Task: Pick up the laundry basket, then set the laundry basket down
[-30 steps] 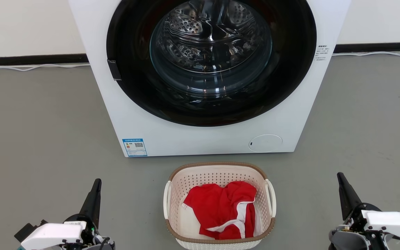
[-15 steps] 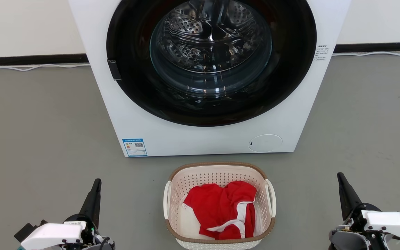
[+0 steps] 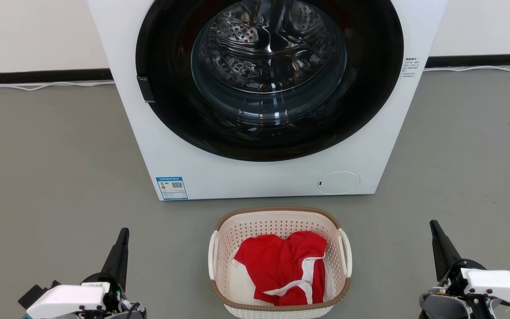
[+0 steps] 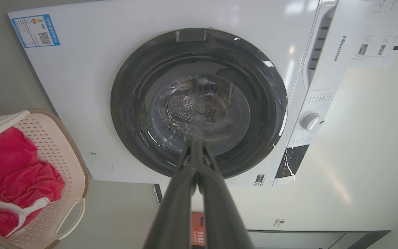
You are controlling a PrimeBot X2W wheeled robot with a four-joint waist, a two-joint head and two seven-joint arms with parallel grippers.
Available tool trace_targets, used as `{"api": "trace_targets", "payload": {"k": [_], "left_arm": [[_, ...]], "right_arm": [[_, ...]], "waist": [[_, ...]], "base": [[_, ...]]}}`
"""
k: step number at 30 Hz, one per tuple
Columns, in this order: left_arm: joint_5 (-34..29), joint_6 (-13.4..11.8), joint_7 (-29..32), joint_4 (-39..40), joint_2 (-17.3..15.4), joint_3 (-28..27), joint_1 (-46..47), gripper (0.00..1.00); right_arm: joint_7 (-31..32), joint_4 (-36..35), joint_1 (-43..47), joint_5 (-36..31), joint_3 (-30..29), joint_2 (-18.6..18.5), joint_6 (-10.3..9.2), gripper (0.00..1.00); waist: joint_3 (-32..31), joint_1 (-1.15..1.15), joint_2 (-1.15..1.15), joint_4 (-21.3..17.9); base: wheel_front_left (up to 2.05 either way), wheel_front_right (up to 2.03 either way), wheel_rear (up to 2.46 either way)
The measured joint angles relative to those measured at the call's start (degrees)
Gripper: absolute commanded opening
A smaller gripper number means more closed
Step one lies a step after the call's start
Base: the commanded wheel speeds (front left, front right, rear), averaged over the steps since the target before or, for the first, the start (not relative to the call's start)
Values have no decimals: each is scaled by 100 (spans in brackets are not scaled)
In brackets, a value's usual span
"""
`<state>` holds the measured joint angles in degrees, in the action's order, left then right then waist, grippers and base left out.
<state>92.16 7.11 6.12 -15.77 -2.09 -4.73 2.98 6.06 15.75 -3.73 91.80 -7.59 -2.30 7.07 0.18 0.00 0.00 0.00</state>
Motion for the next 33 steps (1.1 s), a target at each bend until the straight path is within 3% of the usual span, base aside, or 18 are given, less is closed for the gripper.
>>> {"api": "trace_targets", "payload": {"k": [33], "left_arm": [[0,0,0,1,0,0,0,0]], "right_arm": [[0,0,0,0,0,0,0,0]], "waist": [[0,0,0,0]], "base": [[0,0,0]]}}
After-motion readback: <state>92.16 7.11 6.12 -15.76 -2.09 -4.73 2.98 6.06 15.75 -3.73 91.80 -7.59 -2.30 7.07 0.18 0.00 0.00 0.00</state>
